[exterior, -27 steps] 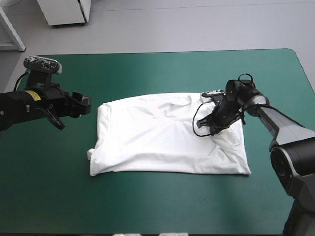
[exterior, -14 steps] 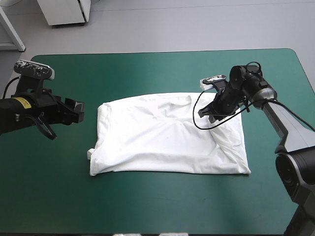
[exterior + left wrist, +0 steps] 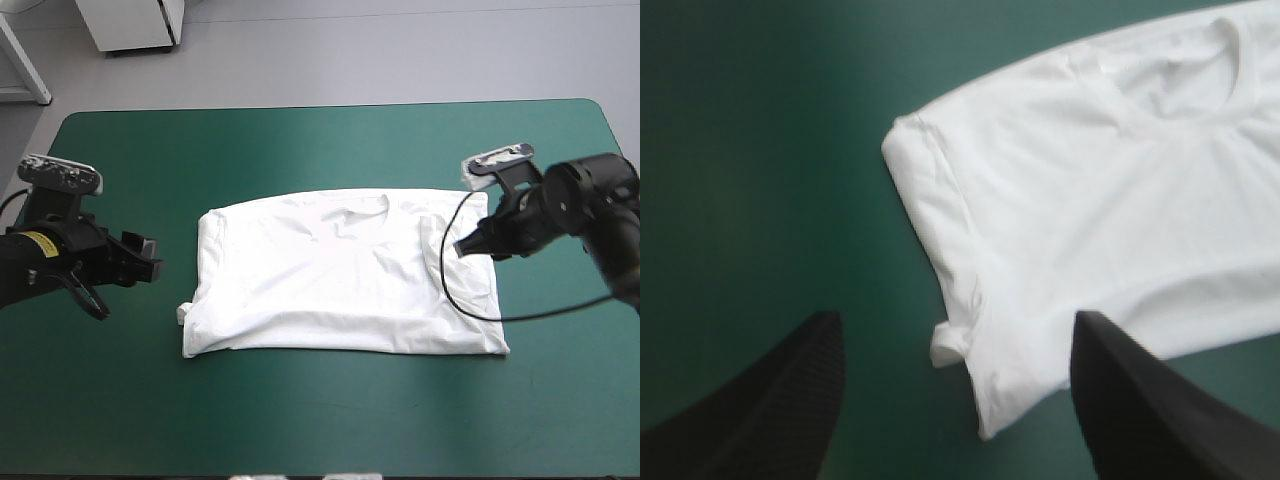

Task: Fold the cloth

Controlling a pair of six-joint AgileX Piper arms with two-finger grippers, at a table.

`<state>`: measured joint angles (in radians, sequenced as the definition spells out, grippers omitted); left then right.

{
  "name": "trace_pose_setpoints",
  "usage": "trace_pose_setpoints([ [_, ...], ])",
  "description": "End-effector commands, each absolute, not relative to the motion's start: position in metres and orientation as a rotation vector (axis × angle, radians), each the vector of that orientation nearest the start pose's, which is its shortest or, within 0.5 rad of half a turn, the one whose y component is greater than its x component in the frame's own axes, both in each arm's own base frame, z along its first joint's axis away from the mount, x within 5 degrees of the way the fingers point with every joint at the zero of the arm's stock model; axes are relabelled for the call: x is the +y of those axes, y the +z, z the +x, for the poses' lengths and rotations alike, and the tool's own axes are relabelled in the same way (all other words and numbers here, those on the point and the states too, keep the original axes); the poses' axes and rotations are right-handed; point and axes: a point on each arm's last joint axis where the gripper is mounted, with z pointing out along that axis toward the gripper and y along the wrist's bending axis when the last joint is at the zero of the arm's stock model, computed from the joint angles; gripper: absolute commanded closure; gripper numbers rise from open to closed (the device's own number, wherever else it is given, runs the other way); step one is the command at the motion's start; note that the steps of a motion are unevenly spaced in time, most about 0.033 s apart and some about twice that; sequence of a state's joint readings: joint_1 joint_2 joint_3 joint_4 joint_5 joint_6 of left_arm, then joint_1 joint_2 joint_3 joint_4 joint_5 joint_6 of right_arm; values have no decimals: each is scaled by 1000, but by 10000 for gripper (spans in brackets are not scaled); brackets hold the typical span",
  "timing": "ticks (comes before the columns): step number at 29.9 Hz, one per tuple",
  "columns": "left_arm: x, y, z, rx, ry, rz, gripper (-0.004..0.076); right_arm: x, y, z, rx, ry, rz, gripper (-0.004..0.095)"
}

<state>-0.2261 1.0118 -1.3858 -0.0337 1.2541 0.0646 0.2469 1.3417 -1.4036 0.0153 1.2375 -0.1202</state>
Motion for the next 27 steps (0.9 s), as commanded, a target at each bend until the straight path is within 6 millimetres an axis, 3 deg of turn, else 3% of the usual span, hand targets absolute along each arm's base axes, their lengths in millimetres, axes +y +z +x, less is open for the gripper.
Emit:
trace_pose_setpoints([
  [1, -39, 427, 157, 2447, -99, 347, 251, 48, 406, 207, 2530, 0, -423, 511],
  [5, -40, 387, 164, 2589, -81, 355, 251, 35, 406, 171, 2487, -36, -377, 511],
  [8, -42, 364, 168, 2651, -85, 362, 251, 32, 403, 160, 2483, -35, -369, 511],
  [14, -49, 325, 177, 2765, -140, 376, 251, 34, 392, 162, 2523, -26, -377, 510],
  [18, -54, 310, 189, 2767, -181, 381, 251, 34, 390, 164, 2531, -30, -379, 510],
  [27, -62, 271, 226, 2859, -80, 452, 251, 36, 385, 171, 2560, -40, -388, 510],
])
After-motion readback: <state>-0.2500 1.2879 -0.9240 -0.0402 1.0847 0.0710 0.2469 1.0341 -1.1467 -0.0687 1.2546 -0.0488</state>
